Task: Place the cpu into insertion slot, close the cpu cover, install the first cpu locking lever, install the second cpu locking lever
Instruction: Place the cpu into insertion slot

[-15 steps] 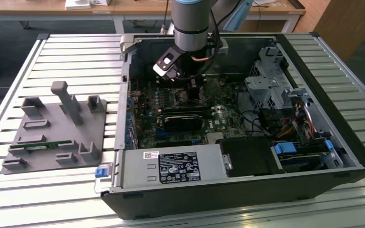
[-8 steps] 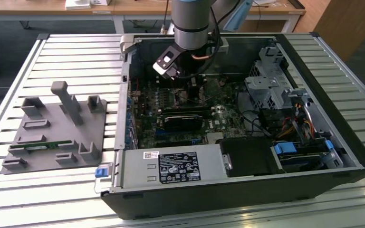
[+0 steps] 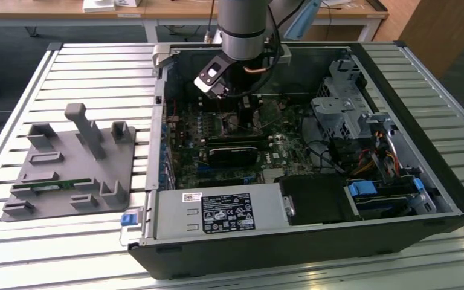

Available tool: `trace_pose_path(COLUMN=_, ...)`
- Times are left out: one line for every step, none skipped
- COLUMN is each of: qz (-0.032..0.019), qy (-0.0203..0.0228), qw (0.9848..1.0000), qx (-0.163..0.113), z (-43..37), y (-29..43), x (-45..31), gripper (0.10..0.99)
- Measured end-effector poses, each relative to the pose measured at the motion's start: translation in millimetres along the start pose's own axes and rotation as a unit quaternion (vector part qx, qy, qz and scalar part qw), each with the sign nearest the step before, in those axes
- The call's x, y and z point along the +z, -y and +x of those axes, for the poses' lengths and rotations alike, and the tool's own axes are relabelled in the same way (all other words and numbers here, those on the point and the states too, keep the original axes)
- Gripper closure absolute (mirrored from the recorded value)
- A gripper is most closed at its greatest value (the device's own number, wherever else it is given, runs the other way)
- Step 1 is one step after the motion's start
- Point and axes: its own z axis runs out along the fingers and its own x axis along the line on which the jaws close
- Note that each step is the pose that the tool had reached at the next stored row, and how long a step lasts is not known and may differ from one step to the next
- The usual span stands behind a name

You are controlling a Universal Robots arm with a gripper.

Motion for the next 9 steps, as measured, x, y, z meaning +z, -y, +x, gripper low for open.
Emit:
trace_pose_path(qz=0.0004, qy=0.0001, qw=1.0000, qx=0.000, z=-0.1, y=-0.1, x=-1.6, gripper=0.475)
trace_pose_path(qz=0.0010, qy=0.0001, qw=1.0000, qx=0.000, z=-0.1, y=-0.3, x=-3.1, gripper=0.486)
trace_pose_path(qz=0.0017, qy=0.0000, qw=1.0000, qx=0.000, z=-0.2, y=-0.5, x=-4.7, gripper=0.553)
trace_pose_path(qz=0.0023, qy=0.0000, qw=1.0000, qx=0.000, z=-0.2, y=-0.7, x=-5.9, gripper=0.612)
trace_pose_path(qz=0.0046, qy=-0.0001, qw=1.0000, qx=0.000, z=-0.5, y=-1.2, x=-7.9, gripper=0.671)
trace_pose_path(qz=0.0051, qy=-0.0002, qw=1.0000, qx=0.000, z=-0.9, y=-1.3, x=-8.0, gripper=0.729)
trace_pose_path(qz=0.0055, qy=-0.0001, qw=1.0000, qx=0.000, z=-1.5, y=-1.4, x=-8.0, gripper=0.788)
trace_pose_path(qz=0.0058, qy=-0.0001, qw=1.0000, qx=0.000, z=-2.1, y=-1.4, x=-8.0, gripper=0.788)
trace_pose_path(qz=0.0061, qy=-0.0002, qw=1.0000, qx=0.000, z=-2.5, y=-1.6, x=-8.0, gripper=0.847)
